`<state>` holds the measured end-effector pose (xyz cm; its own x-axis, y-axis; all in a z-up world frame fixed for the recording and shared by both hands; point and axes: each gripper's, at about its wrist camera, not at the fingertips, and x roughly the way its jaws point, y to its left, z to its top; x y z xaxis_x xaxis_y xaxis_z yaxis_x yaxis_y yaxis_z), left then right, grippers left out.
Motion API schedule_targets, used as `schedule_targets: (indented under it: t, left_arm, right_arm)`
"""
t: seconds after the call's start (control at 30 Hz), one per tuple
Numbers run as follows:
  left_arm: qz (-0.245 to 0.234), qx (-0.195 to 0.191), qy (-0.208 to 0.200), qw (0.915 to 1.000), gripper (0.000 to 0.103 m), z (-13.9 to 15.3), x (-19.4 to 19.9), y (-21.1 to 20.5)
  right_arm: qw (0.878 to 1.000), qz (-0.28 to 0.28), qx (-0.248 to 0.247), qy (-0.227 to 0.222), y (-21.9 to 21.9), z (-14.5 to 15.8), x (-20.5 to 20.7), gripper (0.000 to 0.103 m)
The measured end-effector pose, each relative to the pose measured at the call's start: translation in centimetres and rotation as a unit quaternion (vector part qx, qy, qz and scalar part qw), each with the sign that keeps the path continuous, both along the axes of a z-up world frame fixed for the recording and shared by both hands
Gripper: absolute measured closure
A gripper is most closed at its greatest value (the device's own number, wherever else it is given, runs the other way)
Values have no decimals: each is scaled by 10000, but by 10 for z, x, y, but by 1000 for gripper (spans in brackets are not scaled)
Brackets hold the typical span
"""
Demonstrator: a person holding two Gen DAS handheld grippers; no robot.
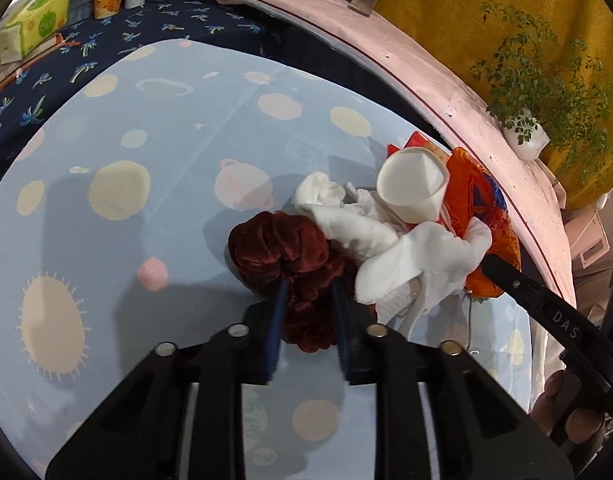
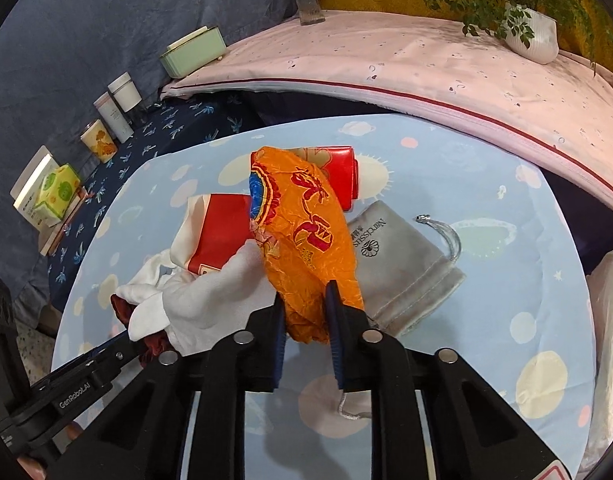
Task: Collect trash
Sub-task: 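Grasp the dark red velvet scrunchie with the left tool while the right tool grasps the orange wrapper, then lift the dark red scrunchie and orange wrapper and carry them over the bin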
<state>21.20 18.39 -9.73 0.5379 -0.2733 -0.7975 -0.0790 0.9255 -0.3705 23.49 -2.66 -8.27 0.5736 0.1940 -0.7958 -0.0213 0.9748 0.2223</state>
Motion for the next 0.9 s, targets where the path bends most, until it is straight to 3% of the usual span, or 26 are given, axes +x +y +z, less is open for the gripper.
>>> schedule_targets:
  t: [0.1, 0.23, 0.47, 0.7, 0.9]
  left_arm:
    - [-11, 18, -76, 10000, 97, 6, -3, -2]
    - [19, 53, -216, 9998, 98, 20, -10, -2]
    - [-3, 229, -703, 9973, 102, 65, -24, -12]
    - [-316, 174, -1240, 9916, 102, 115, -35, -44]
    - [-743, 136, -1522, 9855, 102, 140, -45, -86]
  right_arm:
    - [9999, -52, 39, -103, -7, 8, -4, 90]
    - [9993, -152, 152, -309, -18, 25, -13, 90]
    - [9964, -300, 296, -734, -38, 63, -33, 91]
    - [9920, -518, 283, -1114, -66, 97, -60, 91]
    - [9877, -804, 266, -1316, -101, 112, -86, 91]
